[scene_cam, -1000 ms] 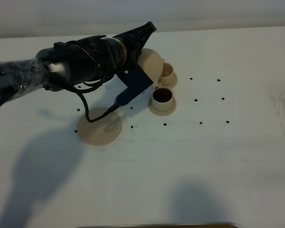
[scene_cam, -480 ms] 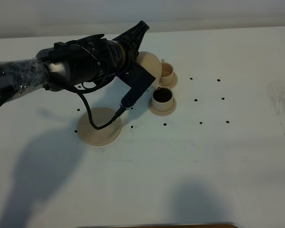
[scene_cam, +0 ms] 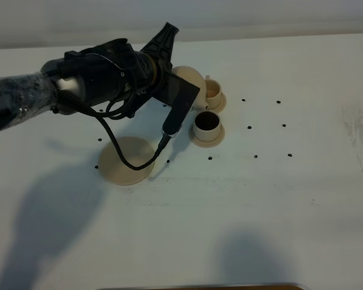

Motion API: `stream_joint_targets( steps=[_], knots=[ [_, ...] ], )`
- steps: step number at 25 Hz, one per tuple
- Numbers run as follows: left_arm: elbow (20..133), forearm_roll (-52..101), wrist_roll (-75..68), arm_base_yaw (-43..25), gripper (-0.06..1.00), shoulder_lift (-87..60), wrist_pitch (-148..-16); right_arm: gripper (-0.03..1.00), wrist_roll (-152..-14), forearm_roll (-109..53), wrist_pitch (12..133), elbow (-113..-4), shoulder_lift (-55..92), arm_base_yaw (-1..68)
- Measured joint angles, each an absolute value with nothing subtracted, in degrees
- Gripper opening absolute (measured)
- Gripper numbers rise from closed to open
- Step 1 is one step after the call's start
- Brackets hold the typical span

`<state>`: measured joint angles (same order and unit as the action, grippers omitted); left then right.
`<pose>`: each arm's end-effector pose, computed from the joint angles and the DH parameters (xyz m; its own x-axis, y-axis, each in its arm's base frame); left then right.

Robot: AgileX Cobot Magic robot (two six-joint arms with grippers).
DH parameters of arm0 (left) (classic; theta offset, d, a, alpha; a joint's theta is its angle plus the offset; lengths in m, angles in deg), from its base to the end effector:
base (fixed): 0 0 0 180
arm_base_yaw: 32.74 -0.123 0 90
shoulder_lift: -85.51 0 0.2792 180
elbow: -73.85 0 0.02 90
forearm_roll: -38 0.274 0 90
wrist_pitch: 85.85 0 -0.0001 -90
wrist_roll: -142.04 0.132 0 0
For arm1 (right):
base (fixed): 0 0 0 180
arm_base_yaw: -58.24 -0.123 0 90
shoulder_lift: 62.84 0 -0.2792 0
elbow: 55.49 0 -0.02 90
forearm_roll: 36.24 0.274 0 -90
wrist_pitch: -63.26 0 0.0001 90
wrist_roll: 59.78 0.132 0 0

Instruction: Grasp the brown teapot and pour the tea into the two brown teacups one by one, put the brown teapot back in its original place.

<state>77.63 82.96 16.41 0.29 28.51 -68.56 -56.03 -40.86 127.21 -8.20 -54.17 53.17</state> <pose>0.4321 -0.2478 0.1551 0.4750 0.8460 0.2423 0.4958 -0.4847 0.7206 0.0546 -0.0047 0.2695 -0.4961 -0.0140 -0.8681 -0.0107 0.9999 -0.0100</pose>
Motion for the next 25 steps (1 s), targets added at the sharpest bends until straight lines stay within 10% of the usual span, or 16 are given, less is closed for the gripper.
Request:
stream_joint_targets(
  steps=[25],
  knots=[
    [77.63, 48.57, 9.07, 2.96, 0.17, 21.86, -43.40, 0.31, -56.03, -40.86, 127.21, -8.20, -54.17, 53.17]
  ],
)
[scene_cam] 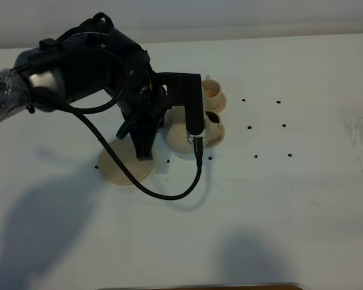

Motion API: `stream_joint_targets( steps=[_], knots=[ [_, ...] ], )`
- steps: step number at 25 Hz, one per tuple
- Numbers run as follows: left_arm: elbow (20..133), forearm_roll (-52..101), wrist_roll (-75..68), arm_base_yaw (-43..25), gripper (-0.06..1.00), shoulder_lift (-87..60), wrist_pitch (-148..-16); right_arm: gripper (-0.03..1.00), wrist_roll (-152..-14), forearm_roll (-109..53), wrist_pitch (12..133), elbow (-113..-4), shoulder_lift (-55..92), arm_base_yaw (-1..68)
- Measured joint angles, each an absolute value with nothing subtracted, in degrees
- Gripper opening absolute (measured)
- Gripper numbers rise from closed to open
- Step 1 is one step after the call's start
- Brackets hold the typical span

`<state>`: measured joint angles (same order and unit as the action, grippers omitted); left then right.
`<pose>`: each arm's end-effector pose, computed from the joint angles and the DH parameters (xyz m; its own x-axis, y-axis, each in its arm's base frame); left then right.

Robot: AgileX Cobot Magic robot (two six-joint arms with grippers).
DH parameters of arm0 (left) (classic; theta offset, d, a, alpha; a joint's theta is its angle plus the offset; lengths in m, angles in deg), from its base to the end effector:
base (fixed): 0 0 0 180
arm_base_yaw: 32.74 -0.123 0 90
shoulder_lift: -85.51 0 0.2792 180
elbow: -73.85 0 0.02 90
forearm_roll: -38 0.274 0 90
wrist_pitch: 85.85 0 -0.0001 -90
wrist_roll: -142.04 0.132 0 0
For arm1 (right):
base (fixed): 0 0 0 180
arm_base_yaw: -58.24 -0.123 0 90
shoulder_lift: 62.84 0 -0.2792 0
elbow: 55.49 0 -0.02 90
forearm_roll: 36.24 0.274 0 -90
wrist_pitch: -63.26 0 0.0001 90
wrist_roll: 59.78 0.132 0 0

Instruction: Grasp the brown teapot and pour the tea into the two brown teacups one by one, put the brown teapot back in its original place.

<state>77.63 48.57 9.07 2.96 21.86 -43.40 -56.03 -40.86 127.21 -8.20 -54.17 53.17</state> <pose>0.3676 -0.2440 0.1682 0.0163 0.9876 -0.1560 0.9079 0.0507 0.4160 0.0546 -0.0047 0.2695 -0.4961 -0.0140 -0.8681 -0.0107 0.9999 -0.0100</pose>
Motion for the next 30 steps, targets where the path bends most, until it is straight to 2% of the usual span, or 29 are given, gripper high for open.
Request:
stream_joint_targets(
  steps=[11, 19, 30],
  knots=[
    [75.03, 44.04, 4.56, 3.29, 0.17, 21.79, -40.71, 0.31, -56.03, -40.86, 127.21, -8.20, -54.17, 53.17],
    [73.00, 43.32, -2.21, 3.29, 0.17, 22.90, -44.30, 0.31, -56.03, -40.86, 127.21, -8.20, -54.17, 53.17],
    [72.64, 40.01, -4.19, 3.29, 0.17, 26.56, -44.37, 0.31, -56.03, -40.86, 127.21, -8.20, -54.17, 53.17]
  ],
)
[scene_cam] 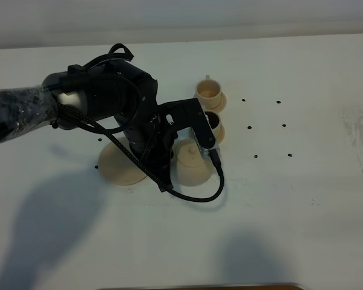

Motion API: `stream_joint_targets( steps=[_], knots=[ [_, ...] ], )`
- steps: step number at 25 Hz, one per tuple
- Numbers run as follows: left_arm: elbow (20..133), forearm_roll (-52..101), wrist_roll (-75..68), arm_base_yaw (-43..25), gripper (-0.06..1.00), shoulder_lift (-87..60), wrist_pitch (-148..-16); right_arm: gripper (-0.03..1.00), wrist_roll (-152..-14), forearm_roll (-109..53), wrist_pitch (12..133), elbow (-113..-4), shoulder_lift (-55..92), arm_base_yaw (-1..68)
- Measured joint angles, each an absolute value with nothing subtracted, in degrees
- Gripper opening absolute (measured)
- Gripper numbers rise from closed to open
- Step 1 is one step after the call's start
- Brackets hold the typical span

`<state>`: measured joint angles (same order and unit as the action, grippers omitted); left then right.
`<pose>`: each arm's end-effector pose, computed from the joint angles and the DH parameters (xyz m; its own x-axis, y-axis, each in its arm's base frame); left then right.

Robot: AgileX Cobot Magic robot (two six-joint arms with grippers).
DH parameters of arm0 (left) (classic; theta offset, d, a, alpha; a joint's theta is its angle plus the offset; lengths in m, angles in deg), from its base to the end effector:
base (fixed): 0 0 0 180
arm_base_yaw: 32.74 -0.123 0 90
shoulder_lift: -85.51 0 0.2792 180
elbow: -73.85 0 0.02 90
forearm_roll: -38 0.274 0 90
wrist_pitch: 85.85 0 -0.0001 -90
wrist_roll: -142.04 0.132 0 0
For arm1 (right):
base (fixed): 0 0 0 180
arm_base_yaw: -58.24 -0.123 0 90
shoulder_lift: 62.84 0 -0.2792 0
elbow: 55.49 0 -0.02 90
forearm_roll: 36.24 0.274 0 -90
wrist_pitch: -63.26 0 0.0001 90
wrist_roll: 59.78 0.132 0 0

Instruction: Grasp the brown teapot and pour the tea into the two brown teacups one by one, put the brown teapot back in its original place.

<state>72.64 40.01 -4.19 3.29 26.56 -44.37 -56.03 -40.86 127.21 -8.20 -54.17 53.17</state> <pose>0.3441 -0.2465 0.1062 -0.2972 0.9301 -0.2159 0.9241 0.3371 0.1801 0.0546 -0.0047 0.2695 -0.4961 -0.0140 -0.8681 -0.0107 0.9999 -0.0100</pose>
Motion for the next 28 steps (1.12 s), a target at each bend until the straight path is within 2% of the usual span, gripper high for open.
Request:
stream_joint_targets(
  steps=[9, 15, 28],
  knots=[
    [72.58, 40.22, -4.21, 3.29, 0.17, 24.06, -45.87, 0.31, -56.03, -40.86, 127.21, -8.20, -54.17, 53.17],
    [73.34, 46.12, -4.98, 2.85, 0.17, 19.56, -48.46, 0.31, -56.03, -40.86, 127.21, -8.20, -54.17, 53.17],
    [75.41, 53.44, -5.73, -4.47, 0.17, 19.61, -55.51, 0.31, -56.03, -40.86, 127.21, -8.20, -54.17, 53.17]
  ],
)
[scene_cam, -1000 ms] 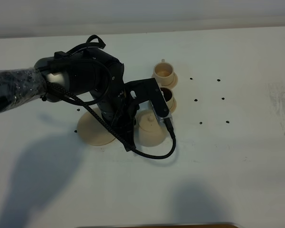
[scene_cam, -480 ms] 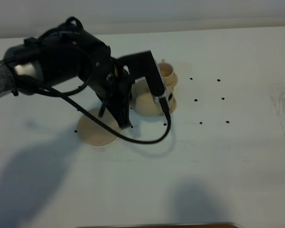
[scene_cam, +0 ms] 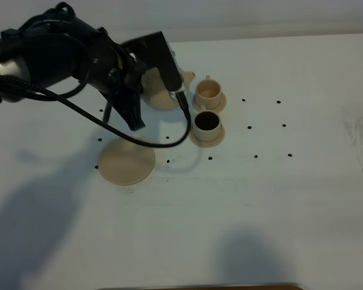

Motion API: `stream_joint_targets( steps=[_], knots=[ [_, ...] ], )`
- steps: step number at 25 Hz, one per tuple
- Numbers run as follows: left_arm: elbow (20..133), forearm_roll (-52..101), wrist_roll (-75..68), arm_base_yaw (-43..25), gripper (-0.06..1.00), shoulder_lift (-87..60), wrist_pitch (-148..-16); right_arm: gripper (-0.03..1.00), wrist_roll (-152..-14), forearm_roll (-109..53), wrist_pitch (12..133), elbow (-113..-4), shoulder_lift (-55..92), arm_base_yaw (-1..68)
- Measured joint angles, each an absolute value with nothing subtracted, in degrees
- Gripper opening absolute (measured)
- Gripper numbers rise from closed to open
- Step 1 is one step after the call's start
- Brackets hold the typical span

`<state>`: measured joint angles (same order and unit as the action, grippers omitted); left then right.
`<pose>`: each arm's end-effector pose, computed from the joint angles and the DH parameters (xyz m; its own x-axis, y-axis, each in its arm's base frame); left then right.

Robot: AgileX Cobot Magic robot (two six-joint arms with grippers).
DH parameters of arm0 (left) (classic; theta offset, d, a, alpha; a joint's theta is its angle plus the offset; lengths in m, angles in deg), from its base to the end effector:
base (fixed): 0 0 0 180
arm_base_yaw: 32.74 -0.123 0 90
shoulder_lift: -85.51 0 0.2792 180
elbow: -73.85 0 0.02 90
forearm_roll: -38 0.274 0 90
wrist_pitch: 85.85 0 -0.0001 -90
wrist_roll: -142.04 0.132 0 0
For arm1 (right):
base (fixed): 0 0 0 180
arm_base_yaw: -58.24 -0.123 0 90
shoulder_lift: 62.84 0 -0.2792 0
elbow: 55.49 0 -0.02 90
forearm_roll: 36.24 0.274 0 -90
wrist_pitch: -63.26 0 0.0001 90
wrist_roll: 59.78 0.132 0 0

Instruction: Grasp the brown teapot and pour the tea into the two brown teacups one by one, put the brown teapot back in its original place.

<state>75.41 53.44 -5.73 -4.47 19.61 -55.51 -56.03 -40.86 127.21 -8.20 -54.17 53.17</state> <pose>0.4094 -0.2000 0.1882 -0.2017 0.9128 -0.3550 0.7731 0.3709 0.5145 0.0546 -0.0047 0.2695 -0.4961 -0.0140 -0.8681 -0.0107 0.9999 -0.0100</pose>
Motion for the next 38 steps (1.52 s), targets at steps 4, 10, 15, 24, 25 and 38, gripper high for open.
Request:
stream_joint_targets(
  steps=[4, 10, 15, 24, 25, 38],
  knots=[
    [76.99, 55.46, -5.73, -5.34, 0.17, 21.29, -57.65, 0.31, -56.03, -40.86, 127.21, -8.20, -54.17, 53.17],
    [82.72, 59.17, -5.18, -5.41, 0.17, 27.80, -56.86, 0.31, -56.03, -40.86, 127.21, -8.20, -54.17, 53.17],
    [85.76, 60.49, -3.03, -5.41, 0.17, 30.92, -56.86, 0.31, -56.03, -40.86, 127.21, -8.20, -54.17, 53.17],
    [87.42, 65.02, -0.28, -5.41, 0.17, 31.83, -59.19, 0.31, -56.03, -40.86, 127.21, -8.20, -54.17, 53.17],
    [87.42, 65.79, -0.21, -5.41, 0.17, 31.89, -59.65, 0.31, -56.03, -40.86, 127.21, -8.20, -54.17, 53.17],
    [87.44, 71.69, 2.10, -5.41, 0.17, 33.69, -64.91, 0.31, -56.03, -40.86, 127.21, -8.20, -54.17, 53.17]
  ],
)
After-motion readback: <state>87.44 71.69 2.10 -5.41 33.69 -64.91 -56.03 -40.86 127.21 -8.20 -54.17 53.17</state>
